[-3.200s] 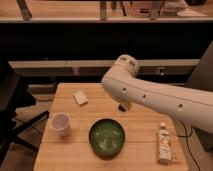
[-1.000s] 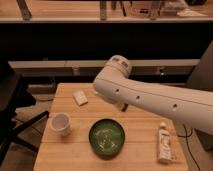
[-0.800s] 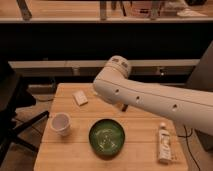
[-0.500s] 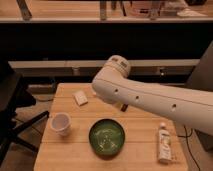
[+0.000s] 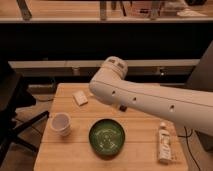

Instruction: Pick up the ceramic cup

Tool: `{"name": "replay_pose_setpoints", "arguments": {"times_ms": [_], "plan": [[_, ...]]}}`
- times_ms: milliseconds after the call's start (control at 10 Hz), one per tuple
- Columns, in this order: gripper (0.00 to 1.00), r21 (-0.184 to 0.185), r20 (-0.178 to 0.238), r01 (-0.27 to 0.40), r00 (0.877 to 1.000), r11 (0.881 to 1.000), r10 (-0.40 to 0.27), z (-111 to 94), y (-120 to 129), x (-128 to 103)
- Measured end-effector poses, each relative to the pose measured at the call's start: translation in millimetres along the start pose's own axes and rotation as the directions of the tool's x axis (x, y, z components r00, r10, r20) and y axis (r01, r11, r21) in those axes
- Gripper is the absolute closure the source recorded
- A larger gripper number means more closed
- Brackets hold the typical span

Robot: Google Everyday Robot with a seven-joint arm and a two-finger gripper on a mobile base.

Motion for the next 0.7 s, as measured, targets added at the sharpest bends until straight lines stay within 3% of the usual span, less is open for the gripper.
{"name": "replay_pose_setpoints", "arguments": {"times_ms": [700], "plan": [[0.20, 0.007, 0.011, 0.063, 0.998, 0.998, -0.063, -3.3, -18.0, -7.9]]}}
